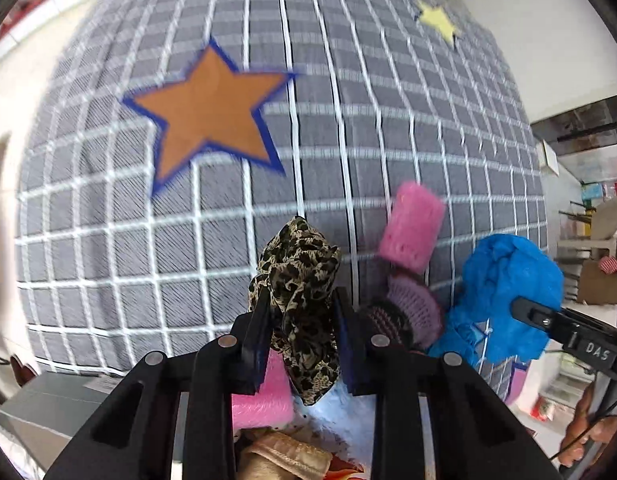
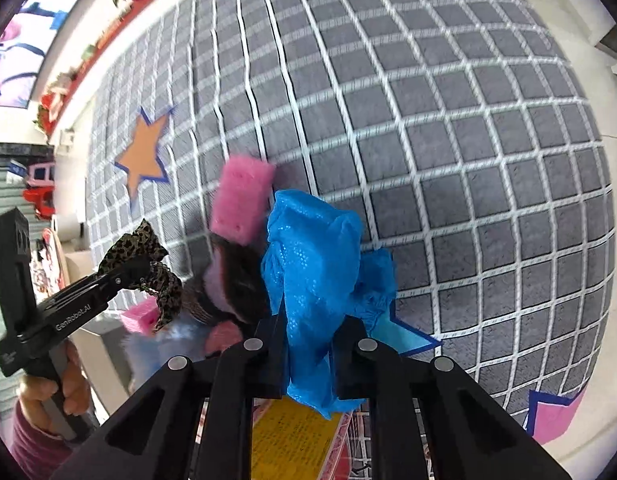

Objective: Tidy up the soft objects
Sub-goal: 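Grasp the leopard-print scrunchie with the left tool while the right tool grasps the blue glove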

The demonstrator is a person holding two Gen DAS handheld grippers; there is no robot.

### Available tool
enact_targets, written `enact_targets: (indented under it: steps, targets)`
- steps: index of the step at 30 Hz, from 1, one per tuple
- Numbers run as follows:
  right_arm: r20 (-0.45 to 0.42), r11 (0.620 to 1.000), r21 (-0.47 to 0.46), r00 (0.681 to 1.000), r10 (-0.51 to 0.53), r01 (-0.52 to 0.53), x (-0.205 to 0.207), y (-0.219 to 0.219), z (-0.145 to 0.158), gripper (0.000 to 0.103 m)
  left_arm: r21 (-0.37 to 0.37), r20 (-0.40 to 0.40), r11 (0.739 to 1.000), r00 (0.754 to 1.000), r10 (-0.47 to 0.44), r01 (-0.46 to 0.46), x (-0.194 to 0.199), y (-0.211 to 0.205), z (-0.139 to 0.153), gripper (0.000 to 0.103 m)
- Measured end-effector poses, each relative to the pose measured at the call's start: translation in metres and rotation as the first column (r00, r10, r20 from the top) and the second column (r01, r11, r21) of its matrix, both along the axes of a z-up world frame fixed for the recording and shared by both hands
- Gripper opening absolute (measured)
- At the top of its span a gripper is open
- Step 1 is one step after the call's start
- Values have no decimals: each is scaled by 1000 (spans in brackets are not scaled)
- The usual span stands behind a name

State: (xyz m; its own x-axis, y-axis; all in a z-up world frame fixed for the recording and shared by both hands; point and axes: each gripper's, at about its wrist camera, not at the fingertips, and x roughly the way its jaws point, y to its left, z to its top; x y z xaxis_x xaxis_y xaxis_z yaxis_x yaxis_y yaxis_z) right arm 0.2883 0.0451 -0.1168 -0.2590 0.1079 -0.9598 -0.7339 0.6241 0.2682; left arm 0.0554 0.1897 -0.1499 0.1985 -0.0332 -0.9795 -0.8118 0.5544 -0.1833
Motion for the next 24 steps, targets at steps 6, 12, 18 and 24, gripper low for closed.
enact_targets:
  steps: [6, 12, 18, 24]
  targets:
    - [-13, 996, 69, 999, -49, 50, 15, -3, 27, 16, 134, 1, 991, 1000, -28, 27, 5, -11, 52, 31]
    - [8, 992, 107, 998, -63, 62, 19, -15, 49, 16, 178, 61, 984, 998, -33, 22, 19, -18, 83, 31]
    - [46, 988, 133, 996, -81, 74, 24, -39, 70, 16, 228, 94, 973, 993, -65, 42, 26, -41, 113, 26]
    - [103, 983, 168, 991, -88, 70, 26, -69, 95, 16, 280, 136, 951, 975, -176, 132, 55, -92, 145, 22]
